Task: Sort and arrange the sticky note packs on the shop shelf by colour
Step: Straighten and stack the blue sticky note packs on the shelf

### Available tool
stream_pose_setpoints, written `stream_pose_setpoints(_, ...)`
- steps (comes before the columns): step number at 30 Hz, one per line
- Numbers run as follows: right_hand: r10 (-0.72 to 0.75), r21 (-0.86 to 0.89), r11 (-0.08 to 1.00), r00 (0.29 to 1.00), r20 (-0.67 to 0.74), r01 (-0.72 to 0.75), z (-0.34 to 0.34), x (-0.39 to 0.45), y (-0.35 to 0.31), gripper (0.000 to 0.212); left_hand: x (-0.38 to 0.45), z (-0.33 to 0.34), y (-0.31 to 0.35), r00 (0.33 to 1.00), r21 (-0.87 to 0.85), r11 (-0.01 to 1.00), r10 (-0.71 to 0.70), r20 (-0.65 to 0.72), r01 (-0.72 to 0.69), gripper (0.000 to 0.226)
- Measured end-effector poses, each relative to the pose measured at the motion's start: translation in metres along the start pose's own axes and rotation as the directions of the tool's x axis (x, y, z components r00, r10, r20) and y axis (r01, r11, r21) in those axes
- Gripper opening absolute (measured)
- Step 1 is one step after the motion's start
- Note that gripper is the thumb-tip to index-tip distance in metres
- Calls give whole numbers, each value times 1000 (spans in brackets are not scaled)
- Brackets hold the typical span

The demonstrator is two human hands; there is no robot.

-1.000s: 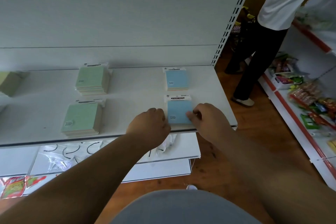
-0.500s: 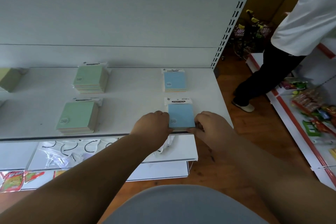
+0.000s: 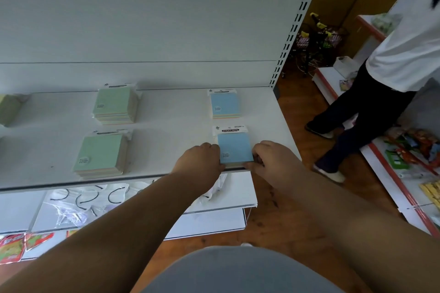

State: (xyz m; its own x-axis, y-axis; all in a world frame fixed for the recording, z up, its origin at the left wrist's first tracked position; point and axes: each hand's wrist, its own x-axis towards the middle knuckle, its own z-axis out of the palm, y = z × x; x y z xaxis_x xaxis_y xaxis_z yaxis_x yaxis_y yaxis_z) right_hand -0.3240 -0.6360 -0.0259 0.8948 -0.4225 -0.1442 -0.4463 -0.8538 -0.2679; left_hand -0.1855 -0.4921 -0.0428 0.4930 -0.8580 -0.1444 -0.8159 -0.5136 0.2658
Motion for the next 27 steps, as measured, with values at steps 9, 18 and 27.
stream_pose_setpoints(9, 46, -21, 999, 999, -13, -47, -4, -6, -3, 37, -8, -8, -1, 1000, -16, 1000, -14, -8, 14, 28)
stream_pose_setpoints(18, -163, -46, 987, 942, -294, 156, -14, -13, -19, 21, -61, -13, 5, 980, -61, 993, -106, -171, 97, 31)
stream_pose_setpoints(27, -247, -28, 966, 894, -374, 256, -5, -8, -60, 11, -114, -20, -17, 954, -79, 993, -106, -282, 87, 20)
